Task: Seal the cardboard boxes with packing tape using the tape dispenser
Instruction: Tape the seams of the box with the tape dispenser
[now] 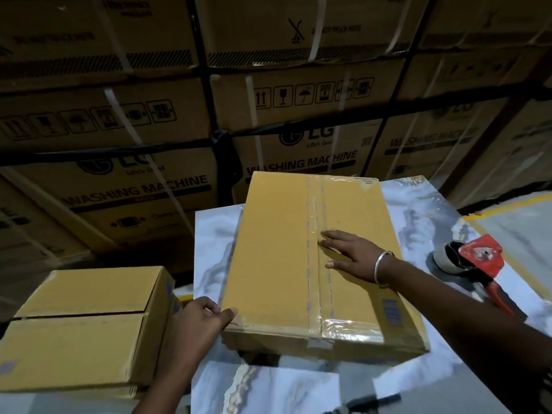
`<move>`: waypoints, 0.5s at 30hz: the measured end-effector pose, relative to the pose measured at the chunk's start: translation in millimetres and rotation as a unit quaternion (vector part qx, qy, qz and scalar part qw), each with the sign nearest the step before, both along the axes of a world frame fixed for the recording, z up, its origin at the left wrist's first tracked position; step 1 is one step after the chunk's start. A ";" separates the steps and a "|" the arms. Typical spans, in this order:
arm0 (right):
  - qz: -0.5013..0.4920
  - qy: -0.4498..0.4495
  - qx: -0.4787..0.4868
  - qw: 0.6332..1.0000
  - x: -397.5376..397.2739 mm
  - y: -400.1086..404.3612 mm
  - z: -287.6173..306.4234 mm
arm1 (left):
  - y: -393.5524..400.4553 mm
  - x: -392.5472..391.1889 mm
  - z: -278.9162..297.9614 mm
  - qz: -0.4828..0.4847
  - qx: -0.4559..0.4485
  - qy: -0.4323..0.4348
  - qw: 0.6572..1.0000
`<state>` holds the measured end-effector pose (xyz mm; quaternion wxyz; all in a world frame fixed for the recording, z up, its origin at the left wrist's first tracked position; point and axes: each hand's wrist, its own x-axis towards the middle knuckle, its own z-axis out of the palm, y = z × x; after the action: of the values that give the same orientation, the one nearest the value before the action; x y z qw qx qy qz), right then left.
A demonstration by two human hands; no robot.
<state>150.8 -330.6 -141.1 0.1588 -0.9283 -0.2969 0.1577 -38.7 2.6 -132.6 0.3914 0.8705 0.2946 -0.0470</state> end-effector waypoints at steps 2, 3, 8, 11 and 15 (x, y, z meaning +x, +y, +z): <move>-0.060 -0.014 0.005 0.998 -16.6 0.4 -3.3 | -2.3 14.6 7.4 -0.055 0.071 0.050 0.995; -0.098 -0.023 0.010 0.995 -25.6 0.5 -5.5 | -5.7 23.5 10.7 -0.084 0.108 0.076 0.988; -0.296 -0.036 0.016 0.954 -64.6 -7.5 -8.4 | -23.9 74.2 5.6 -0.113 0.158 0.081 0.978; -0.396 -0.061 -0.033 0.916 -78.6 -19.7 -8.2 | -31.0 102.8 -2.0 -0.076 0.052 0.048 0.995; -0.513 -0.003 0.000 0.858 -85.9 -37.8 -16.0 | -38.1 110.3 -8.9 -0.057 0.058 0.038 0.996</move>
<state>64.9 -368.4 -157.1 0.2168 -0.9495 0.2211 0.0508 71.6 -35.4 -141.5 0.3252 0.9047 0.2617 -0.0853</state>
